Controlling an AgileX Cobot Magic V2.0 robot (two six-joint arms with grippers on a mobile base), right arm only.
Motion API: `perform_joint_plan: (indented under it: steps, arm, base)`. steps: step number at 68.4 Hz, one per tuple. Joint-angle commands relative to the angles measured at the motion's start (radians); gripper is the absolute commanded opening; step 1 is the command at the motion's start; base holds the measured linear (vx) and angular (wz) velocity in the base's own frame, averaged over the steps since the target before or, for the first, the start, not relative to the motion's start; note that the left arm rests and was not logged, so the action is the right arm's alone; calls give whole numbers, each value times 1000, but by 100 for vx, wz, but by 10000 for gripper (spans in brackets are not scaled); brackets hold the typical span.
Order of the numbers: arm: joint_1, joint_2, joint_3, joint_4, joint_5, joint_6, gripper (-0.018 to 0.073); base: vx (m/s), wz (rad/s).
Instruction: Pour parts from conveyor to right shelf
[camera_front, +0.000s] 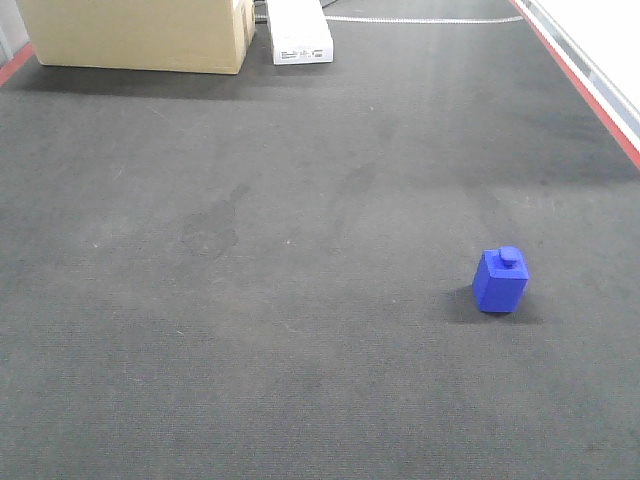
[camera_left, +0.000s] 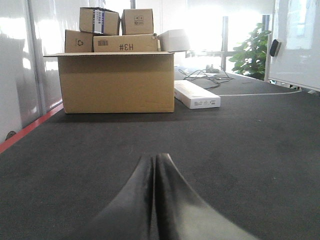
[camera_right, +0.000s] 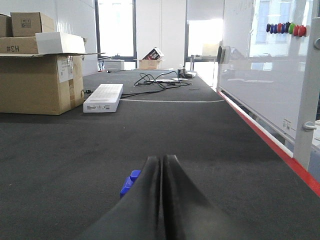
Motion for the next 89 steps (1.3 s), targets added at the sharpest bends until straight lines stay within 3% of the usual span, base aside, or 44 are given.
perform_joint_plan:
  steps: [1,89]
  arm:
    - [-5,-17,3,-4,-77,-8,-9]
    - [-5,-17,1,-7,-81,-7,-9]
  base:
    - [0,0]
    - [0,0]
